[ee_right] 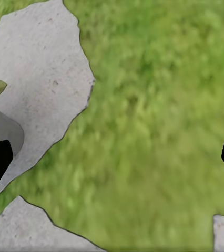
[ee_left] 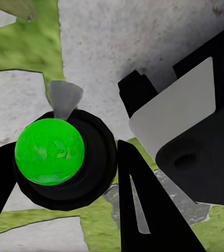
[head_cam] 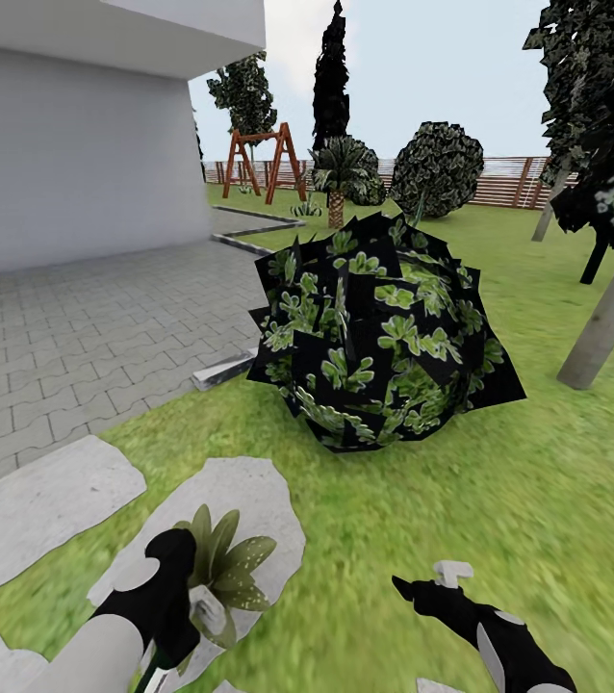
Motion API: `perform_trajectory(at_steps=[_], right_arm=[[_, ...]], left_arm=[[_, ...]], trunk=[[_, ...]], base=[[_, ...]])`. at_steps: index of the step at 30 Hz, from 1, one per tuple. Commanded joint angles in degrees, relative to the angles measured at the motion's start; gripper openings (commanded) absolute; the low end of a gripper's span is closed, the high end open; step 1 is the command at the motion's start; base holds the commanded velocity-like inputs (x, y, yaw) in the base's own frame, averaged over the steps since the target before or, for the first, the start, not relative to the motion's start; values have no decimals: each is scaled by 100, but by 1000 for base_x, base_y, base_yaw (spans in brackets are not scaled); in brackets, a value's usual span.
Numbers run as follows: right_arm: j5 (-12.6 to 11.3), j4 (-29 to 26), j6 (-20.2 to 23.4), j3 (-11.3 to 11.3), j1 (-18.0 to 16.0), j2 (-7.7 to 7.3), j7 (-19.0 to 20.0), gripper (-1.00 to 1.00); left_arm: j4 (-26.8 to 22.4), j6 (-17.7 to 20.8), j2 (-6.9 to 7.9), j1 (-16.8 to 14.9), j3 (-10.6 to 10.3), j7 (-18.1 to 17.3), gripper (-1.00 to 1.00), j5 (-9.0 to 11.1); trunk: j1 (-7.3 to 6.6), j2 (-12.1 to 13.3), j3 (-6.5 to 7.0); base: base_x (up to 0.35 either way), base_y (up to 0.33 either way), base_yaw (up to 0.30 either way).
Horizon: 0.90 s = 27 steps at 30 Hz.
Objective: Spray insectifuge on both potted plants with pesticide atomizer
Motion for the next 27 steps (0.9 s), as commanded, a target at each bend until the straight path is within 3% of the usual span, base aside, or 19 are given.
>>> perform_trajectory(at_steps=[1,8,10,11,21,27], right_arm=[[31,-11,36,-48,-5,6,48,100],[33,-10,34,-48,-5,6,48,100],[32,-10,34,-48,-5,6,48,100],[35,-10,34,-47,-5,6,48,100],[33,-10,35,-47,-5,6,48,100],[44,-10,34,-41,-5,6,48,100]], left_arm=[[-6,55,8,-7,15,-60,-100,-67],[-8,23,255,-11,13,-69,-100,-84],[-13,20,407,-11,9,-69,-100,-84],[-15,19,552,-11,7,-69,-100,-85],[-23,-161,811,-11,6,-62,-100,-93],[-24,-166,787,-11,-10,-44,-100,-92]], trunk=[[-1,-3,-5],[-1,-3,-5],[-1,-3,-5],[-1,-3,-5],[-1,-3,-5],[-1,-3,-5]], base=[[0,0,0],[0,0,0],[0,0,0],[0,0,0],[0,1,0],[0,205,0]])
